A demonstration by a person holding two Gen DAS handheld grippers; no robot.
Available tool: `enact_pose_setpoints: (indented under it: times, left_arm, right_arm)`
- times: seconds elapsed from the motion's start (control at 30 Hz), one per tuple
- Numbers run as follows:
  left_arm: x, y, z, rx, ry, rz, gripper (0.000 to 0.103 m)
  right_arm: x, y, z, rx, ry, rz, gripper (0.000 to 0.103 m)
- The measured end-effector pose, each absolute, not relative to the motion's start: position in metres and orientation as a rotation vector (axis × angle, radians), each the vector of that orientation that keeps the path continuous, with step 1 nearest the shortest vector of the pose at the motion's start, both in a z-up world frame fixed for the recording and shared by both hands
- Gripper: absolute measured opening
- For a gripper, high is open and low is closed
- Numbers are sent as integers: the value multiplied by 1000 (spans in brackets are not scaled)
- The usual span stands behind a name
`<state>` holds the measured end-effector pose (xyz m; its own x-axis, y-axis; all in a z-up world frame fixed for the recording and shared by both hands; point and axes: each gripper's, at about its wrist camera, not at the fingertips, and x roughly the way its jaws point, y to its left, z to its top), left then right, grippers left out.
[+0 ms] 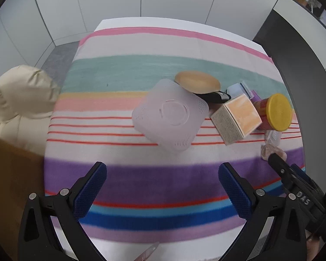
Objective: Organize objects
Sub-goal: 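Grasp the frosted square lid with the left tool while the right tool grasps the clear bottle, then lift the frosted lid and clear bottle and carry both toward the cardboard box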
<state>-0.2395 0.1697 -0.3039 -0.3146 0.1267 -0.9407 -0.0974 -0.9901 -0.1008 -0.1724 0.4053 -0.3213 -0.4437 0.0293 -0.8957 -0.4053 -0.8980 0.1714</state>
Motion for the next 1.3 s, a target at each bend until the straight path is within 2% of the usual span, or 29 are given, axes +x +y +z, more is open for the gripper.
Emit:
enact_pose_setpoints:
  times: [0.03, 0.07, 0.1, 0.13, 0.2, 0.43, 0.57, 0.7, 1.03, 1.3]
  left_arm:
    - [-244, 171, -307, -1742, -32, 2436, 103]
    - [-248, 173, -310, -1737, -19, 2428, 103]
    - [-251, 175, -312, -1732, -10, 2422, 103]
    - [-256, 178, -316, -1723, 3, 2417, 103]
    - [-264, 182, -324, -1716, 26, 2408, 103]
    - [-289, 190, -347, -1704, 171, 2422, 103]
    - [-296, 196, -351, -1668, 178, 2388, 102]
    - [-296, 205, -353, -1614, 216, 2415, 92]
    - [-286, 200, -342, -1642, 150, 2454, 91]
    - [-277, 191, -319, -1664, 120, 2488, 91]
  right_arm:
    - [-176, 403, -324, -1471, 513, 2409, 99]
    - [-179, 402, -326, -1465, 499, 2410, 93]
    - [-181, 401, -329, -1468, 488, 2409, 82]
    - [-183, 401, -332, -1477, 476, 2402, 79]
    - [-184, 397, -333, -1467, 409, 2410, 65]
    - [-180, 395, -336, -1464, 305, 2465, 64]
    - [-181, 390, -339, -1475, 218, 2474, 64]
    - [-182, 391, -339, -1486, 218, 2475, 64]
    - [-182, 393, -334, -1538, 253, 2457, 64]
    - [-180, 395, -306, -1535, 226, 2474, 64]
